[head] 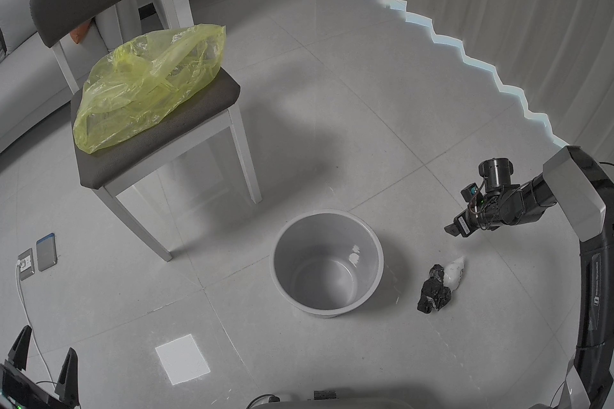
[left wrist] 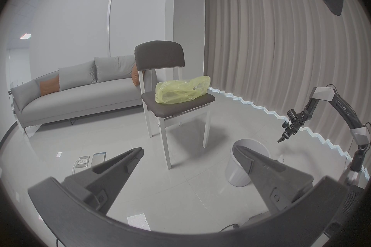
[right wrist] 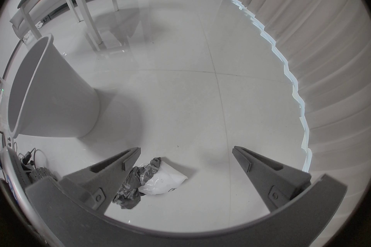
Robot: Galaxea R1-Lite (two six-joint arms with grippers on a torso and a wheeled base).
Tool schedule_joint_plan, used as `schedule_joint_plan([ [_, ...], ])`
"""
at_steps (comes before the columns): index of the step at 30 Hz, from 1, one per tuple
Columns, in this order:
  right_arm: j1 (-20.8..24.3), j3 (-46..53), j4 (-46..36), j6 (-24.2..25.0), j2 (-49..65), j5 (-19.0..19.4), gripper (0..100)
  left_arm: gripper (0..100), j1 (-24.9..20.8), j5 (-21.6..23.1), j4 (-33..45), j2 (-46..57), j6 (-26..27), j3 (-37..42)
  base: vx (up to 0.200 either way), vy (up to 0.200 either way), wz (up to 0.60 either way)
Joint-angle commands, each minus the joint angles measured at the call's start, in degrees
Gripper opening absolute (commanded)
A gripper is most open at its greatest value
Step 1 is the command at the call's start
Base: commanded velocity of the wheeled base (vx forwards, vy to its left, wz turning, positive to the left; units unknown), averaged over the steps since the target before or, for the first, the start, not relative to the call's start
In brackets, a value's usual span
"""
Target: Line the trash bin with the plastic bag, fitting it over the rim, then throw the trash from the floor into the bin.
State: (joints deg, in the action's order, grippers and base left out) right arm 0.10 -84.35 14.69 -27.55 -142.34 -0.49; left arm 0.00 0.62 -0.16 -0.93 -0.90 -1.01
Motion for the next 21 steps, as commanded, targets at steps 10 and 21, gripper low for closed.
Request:
schedule_joint_plan([
  [10,1.6,17.7,-0.2,7.7,24.2,6.6,100,100,0.0,0.4,0.0,0.9,0.5,1.0,0.0,0.0,0.0],
  [21,2.9,39.7,-0.1,15.9,51.2,7.1,100,100,0.0,-1.0,-2.9,0.9,-0.9,0.1,0.0,0.0,0.0],
])
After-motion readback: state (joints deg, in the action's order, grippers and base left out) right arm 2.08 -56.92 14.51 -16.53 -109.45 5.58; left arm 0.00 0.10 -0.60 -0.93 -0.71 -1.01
